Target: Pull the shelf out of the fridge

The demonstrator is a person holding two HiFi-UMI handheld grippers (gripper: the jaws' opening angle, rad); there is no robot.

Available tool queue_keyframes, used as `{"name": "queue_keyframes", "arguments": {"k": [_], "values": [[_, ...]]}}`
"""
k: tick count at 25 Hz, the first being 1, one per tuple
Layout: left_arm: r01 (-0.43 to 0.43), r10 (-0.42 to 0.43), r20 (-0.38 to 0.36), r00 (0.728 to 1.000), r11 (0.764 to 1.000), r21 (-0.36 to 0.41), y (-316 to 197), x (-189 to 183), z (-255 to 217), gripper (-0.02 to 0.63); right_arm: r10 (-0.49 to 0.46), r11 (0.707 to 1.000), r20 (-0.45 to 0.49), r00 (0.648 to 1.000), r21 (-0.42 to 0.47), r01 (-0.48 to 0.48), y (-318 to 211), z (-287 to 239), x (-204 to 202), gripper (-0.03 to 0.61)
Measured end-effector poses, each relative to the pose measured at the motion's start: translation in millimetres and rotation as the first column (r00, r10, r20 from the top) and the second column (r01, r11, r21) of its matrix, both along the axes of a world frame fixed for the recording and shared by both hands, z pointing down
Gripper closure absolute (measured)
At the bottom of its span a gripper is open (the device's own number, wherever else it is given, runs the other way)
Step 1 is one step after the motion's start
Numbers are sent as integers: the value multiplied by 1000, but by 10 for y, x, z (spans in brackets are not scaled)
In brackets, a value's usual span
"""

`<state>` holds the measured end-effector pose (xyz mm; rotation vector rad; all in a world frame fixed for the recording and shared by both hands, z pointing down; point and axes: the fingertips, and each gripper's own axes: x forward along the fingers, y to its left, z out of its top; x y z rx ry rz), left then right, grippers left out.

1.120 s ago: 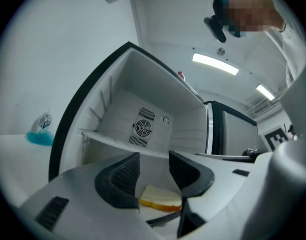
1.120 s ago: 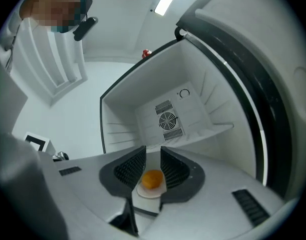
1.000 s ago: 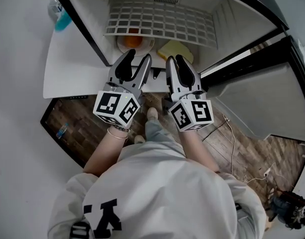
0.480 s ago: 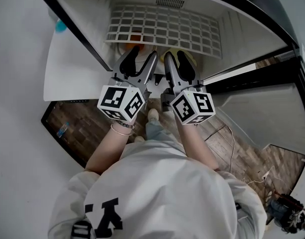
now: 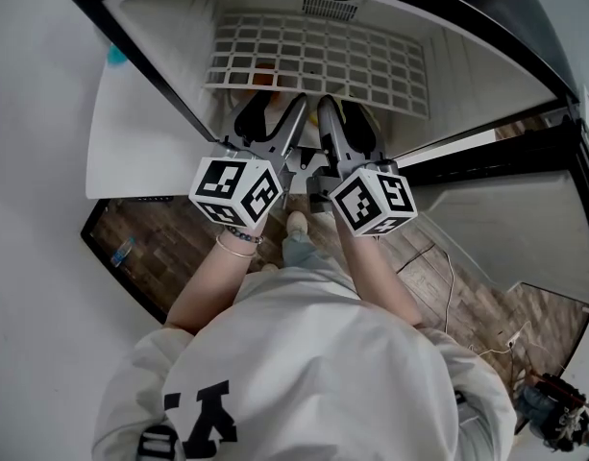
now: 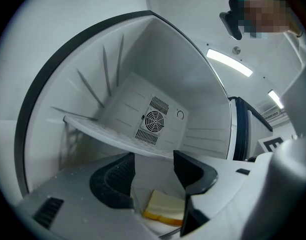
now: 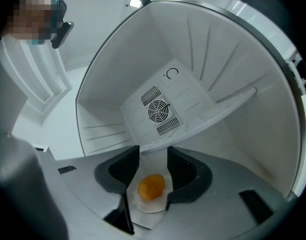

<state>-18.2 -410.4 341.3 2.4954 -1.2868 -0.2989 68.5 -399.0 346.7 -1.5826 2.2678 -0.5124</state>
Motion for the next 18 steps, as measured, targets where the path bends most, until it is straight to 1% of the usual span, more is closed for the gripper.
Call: {"name": "queue_keyframes", "arguments": {"k": [7, 9, 12, 14, 18], "values": [[3, -3, -13, 1000, 1000, -14, -75, 14, -3, 385, -11, 1000, 34, 999, -13, 11, -42, -6, -10, 400], [1, -2, -21, 1000, 1000, -18, -79, 18, -4, 382, -21, 1000, 73, 997, -22, 23, -43, -14, -1, 400], [-1, -2, -59, 998, 999, -44, -90, 12, -23, 382, -24, 999, 138, 990, -41, 30, -58, -32, 16, 397], [4, -8, -69, 998, 998, -55, -103, 6, -32, 382, -14, 999, 145, 989, -47, 21, -83, -34, 14, 397], [5, -8, -60, 998, 998, -57, -110, 13, -24, 380, -5, 998, 144, 990, -58, 14, -134, -37, 8, 391]]}}
